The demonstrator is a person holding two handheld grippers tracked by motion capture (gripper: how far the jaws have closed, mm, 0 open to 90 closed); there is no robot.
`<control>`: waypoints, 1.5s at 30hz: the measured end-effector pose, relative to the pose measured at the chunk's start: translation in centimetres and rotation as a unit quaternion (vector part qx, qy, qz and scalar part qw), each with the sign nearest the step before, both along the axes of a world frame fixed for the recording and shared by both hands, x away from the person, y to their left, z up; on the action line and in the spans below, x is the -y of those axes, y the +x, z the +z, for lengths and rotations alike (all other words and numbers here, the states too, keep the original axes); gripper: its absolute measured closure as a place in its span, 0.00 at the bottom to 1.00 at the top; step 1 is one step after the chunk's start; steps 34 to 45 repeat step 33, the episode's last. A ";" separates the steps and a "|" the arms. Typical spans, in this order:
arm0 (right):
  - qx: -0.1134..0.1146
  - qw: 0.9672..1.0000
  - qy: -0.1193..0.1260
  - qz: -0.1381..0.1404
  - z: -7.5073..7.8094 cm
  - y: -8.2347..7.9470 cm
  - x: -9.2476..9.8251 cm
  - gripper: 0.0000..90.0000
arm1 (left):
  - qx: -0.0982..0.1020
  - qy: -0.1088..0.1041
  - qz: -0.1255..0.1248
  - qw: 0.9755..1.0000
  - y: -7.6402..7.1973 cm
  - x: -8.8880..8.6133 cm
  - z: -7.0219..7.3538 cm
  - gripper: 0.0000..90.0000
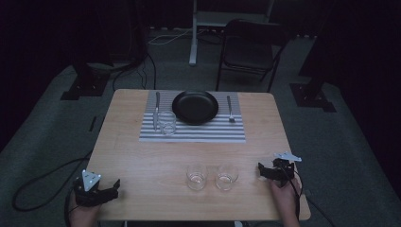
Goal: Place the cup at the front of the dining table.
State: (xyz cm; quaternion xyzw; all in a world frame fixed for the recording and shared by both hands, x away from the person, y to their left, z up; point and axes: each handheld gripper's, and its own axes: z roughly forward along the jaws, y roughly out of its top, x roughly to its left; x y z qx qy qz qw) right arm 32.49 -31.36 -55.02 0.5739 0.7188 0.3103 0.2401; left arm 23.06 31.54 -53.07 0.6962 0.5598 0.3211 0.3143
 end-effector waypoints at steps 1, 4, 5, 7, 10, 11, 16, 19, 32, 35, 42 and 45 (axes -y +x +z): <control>0.000 1.000 0.000 0.000 0.0 0.0 0.0 0.14 | 0.000 0.000 0.000 1.000 0.0 0.0 0.0 0.02; 0.000 1.000 0.000 0.000 0.0 0.0 0.0 0.14 | 0.008 -0.004 0.039 0.999 -0.1 -0.7 0.1 0.02; 0.000 1.000 0.000 0.000 0.0 0.0 0.0 0.14 | 0.008 -0.004 0.039 0.999 -0.1 -0.7 0.1 0.02; 0.000 1.000 0.000 0.000 0.0 0.0 0.0 0.14 | 0.008 -0.013 0.067 0.998 -0.1 -1.4 0.1 0.02; 0.000 1.000 0.000 0.000 0.0 0.0 0.0 0.14 | 0.009 -0.013 0.077 0.997 -0.1 -1.6 0.1 0.02; 0.000 1.000 0.000 0.000 0.0 0.0 0.0 0.14 | 0.009 -0.010 0.081 0.997 -0.1 -1.6 0.1 0.02; 0.000 1.000 0.000 0.000 0.0 0.0 0.0 0.14 | 0.005 0.002 0.096 0.995 0.0 -1.7 0.1 0.02; 0.000 1.000 0.000 0.000 0.0 0.0 0.0 0.14 | 0.005 -0.001 0.101 0.995 0.0 -1.8 0.1 0.02; 0.000 1.000 0.000 0.000 0.0 0.0 0.0 0.14 | -0.021 0.037 0.118 0.992 0.6 -1.4 -0.4 0.02; 0.000 1.000 0.000 0.000 0.0 0.0 0.0 0.14 | -0.021 0.037 0.118 0.992 0.6 -1.4 -0.4 0.02; 0.000 1.000 0.000 0.000 0.0 0.0 0.0 0.14 | -0.021 0.037 0.118 0.992 0.6 -1.4 -0.4 0.02; 0.000 1.000 0.000 0.000 0.0 0.0 0.0 0.14 | -0.021 0.037 0.118 0.992 0.6 -1.4 -0.4 0.02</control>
